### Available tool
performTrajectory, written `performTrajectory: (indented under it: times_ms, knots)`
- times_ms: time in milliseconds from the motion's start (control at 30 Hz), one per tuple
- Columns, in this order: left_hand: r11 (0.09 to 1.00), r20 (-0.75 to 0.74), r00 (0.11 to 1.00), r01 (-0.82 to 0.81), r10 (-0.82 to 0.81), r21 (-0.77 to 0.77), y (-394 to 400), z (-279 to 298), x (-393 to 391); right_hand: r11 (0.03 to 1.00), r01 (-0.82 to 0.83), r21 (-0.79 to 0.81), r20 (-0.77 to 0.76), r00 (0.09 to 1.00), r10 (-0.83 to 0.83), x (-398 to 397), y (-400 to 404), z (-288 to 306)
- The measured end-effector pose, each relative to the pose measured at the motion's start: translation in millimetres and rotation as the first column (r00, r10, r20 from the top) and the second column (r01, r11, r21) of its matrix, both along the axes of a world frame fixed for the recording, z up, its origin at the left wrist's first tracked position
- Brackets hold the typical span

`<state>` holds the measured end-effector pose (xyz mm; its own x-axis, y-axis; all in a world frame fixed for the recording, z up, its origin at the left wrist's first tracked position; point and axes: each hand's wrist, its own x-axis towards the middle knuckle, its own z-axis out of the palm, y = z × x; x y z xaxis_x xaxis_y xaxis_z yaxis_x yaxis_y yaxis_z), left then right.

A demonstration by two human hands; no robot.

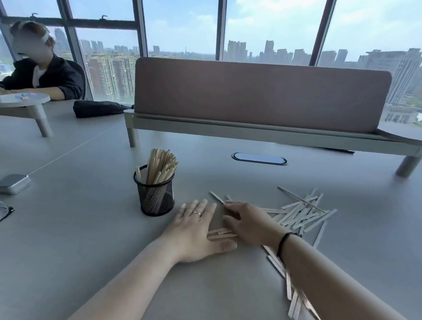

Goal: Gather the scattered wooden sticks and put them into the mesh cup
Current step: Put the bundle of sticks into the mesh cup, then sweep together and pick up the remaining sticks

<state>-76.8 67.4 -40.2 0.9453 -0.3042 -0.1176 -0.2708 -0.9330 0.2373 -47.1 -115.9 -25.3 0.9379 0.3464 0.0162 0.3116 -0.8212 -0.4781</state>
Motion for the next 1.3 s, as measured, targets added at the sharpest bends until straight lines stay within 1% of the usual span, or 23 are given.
performTrajectory:
  times_ms: [67, 100, 167, 233, 267, 300, 333, 400, 467, 500, 567, 733, 900, 1100, 1200, 1300]
  knots:
    - [0.999, 0.007, 0.999, 0.037, -0.037, -0.004, -9.1, -0.2, -0.6, 0.969, 0.064, 0.238, -0.059, 0.997, -0.051, -7.5, -16.0, 3.8]
    - [0.999, 0.015, 0.999, 0.04, -0.04, -0.036, -13.6, 0.9, -1.0, 0.948, 0.09, 0.306, -0.063, 0.995, -0.074, -10.9, -26.8, 7.6]
    - [0.994, 0.051, 0.998, 0.052, -0.047, -0.092, -21.1, 2.3, -0.1, 0.921, 0.123, 0.369, 0.02, 0.99, -0.141, -14.3, -55.1, 15.5]
    - [0.993, 0.084, 0.995, 0.067, -0.059, -0.102, -26.9, 0.7, 6.0, 0.887, 0.17, 0.43, 0.11, 0.965, -0.238, -16.5, -88.5, 20.6]
    - [0.993, 0.082, 0.995, 0.072, -0.064, -0.094, -29.9, -0.8, 9.9, 0.869, 0.218, 0.444, 0.127, 0.945, -0.301, -17.1, -104.5, 20.4]
    - [0.993, 0.08, 0.994, 0.078, -0.071, -0.089, -33.5, -2.2, 13.4, 0.863, 0.275, 0.423, 0.136, 0.923, -0.36, -18.8, -120.2, 18.4]
    - [0.992, 0.09, 0.993, 0.088, -0.079, -0.094, -37.8, -3.1, 15.8, 0.87, 0.335, 0.361, 0.14, 0.903, -0.406, -20.1, -134.0, 14.0]
    - [0.985, 0.14, 0.984, 0.123, -0.106, -0.12, -48.7, -3.4, 17.8, 0.889, 0.424, 0.174, 0.148, 0.881, -0.449, -21.8, -155.9, 0.9]
    - [0.976, 0.204, 0.971, 0.157, -0.124, -0.154, -56.3, -2.6, 17.9, 0.882, 0.471, -0.005, 0.128, 0.875, -0.467, -19.7, -164.7, -12.6]
    - [0.968, 0.225, 0.966, 0.172, -0.13, -0.181, -59.1, -3.4, 18.2, 0.868, 0.491, -0.071, 0.114, 0.868, -0.482, -18.2, -165.2, -17.7]
    - [0.95, 0.24, 0.96, 0.2, -0.141, -0.241, -60.6, -6.6, 19.5, 0.856, 0.502, -0.126, 0.118, 0.864, -0.49, -12.6, -161.2, -23.7]
    - [0.916, 0.247, 0.956, 0.236, -0.159, -0.325, -56.0, -10.6, 21.6, 0.897, 0.422, -0.132, 0.145, 0.904, -0.403, -7.7, -147.0, -19.2]
    - [0.888, 0.259, 0.945, 0.286, -0.2, -0.359, -52.7, -9.1, 23.9, 0.912, 0.384, -0.146, 0.131, 0.921, -0.367, -10.8, -141.3, -16.0]
    - [0.863, 0.29, 0.94, 0.292, -0.18, -0.412, -51.7, -10.2, 25.9, 0.916, 0.369, -0.158, 0.155, 0.925, -0.346, -16.3, -119.7, -14.4]
    - [0.865, 0.316, 0.935, 0.288, -0.161, -0.41, -51.1, -10.7, 26.1, 0.913, 0.395, -0.106, 0.192, 0.909, -0.371, -18.1, -110.4, -13.4]
    - [0.867, 0.328, 0.934, 0.276, -0.141, -0.415, -50.0, -10.4, 23.9, 0.904, 0.427, 0.002, 0.177, 0.89, -0.42, -17.5, -108.3, -12.1]
